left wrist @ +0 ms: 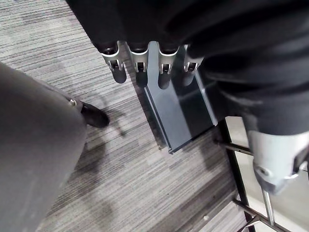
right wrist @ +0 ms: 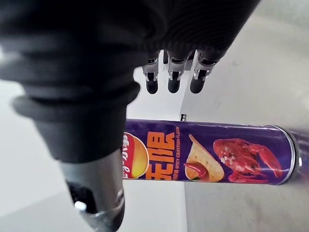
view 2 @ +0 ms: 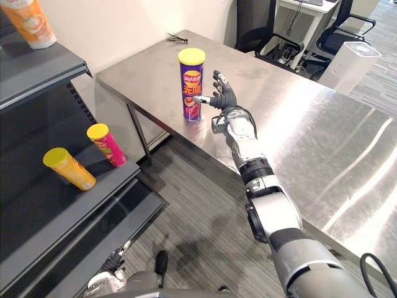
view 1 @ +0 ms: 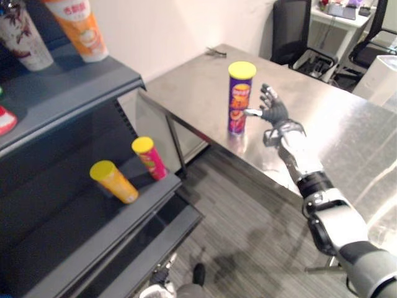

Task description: Put the gum and the chips on the shelf.

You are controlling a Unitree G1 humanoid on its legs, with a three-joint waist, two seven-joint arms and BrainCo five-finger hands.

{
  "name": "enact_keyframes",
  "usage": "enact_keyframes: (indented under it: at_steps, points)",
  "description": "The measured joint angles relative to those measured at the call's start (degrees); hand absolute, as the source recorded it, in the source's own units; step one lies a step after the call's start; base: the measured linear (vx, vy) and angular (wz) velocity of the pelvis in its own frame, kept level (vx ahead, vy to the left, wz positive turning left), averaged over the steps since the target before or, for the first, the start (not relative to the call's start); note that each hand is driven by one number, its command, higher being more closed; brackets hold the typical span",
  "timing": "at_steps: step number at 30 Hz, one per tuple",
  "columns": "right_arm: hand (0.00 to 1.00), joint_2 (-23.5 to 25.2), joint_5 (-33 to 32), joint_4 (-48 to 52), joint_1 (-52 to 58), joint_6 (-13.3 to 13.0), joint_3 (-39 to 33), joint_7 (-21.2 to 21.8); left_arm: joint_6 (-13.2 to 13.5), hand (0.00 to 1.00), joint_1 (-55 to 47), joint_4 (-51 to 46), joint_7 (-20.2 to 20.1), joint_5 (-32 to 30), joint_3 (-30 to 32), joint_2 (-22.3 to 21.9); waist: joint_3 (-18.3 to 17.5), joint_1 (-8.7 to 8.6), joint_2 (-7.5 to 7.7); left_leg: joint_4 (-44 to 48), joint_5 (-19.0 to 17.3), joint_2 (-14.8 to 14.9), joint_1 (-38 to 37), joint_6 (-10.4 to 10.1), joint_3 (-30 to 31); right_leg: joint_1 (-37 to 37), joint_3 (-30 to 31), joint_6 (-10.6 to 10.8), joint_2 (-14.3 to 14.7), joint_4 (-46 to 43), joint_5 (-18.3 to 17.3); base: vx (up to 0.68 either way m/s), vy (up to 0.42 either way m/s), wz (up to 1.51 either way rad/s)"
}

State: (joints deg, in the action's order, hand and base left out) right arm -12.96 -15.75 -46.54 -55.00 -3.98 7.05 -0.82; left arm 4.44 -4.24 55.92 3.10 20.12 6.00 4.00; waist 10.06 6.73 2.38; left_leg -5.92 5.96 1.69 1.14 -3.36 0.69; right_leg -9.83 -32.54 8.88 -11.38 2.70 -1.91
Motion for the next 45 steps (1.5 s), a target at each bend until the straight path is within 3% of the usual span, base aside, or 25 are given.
enact_keyframes:
  at_steps: [9, 16, 40, 41, 45]
  points:
    - [0.00, 0.4, -0.1, -3.9, -4.0, 0.2, -2.3, -0.1, 0.1, 0.00, 0.1, -0.1, -0.1, 0.0, -0.1, 0.0, 0.9, 0.03, -0.37, 0.0, 0.0, -0.5, 0.5, 0.0, 0.3, -0.3, -0.8, 0.2, -0.4, 0.3, 0.1, 0.02, 0.003, 0.04]
    - [0.00, -2.2, -0.1, -6.1, -8.0, 0.2, -2.5, -1.1, 0.2, 0.00, 1.1, 0.0, -0.5, 0.0, -2.2, 0.2, 0.9, 1.51, -0.37, 0.4, 0.7, 0.0, 2.3, -0.2, 1.7, 0.6, -1.8, 0.1, 0.4, 0.3, 0.1, 0.00, -0.007, 0.08]
    - [0.00, -2.3, -0.1, -6.2, -10.6, 0.2, -2.7, -1.3, 0.4, 0.00, 2.0, 0.0, -0.5, 0.0, -2.4, 0.2, 0.9, 3.17, -0.29, 0.4, 1.3, 0.2, 3.7, 0.0, 3.0, 1.5, -2.5, 0.1, 0.7, 0.2, 0.1, 0.00, 0.000, 0.02]
    - [1.00, -2.3, -0.1, -6.3, -10.6, 0.2, -2.7, -1.3, 0.4, 0.00, 2.0, 0.0, -0.5, 0.0, -2.4, 0.2, 0.9, 3.27, -0.29, 0.4, 1.3, 0.2, 3.8, 0.0, 3.1, 1.5, -2.7, 0.1, 0.7, 0.2, 0.1, -0.01, 0.005, 0.06]
    - [1.00, -2.3, -0.1, -6.3, -10.6, 0.2, -2.6, -1.2, 0.4, 0.00, 2.3, 0.1, -0.5, 0.0, -2.4, 0.2, 0.9, 3.94, -0.24, 0.4, 1.3, 0.2, 3.8, 0.0, 3.1, 1.5, -2.7, 0.1, 0.7, 0.2, 0.1, 0.00, 0.001, 0.01]
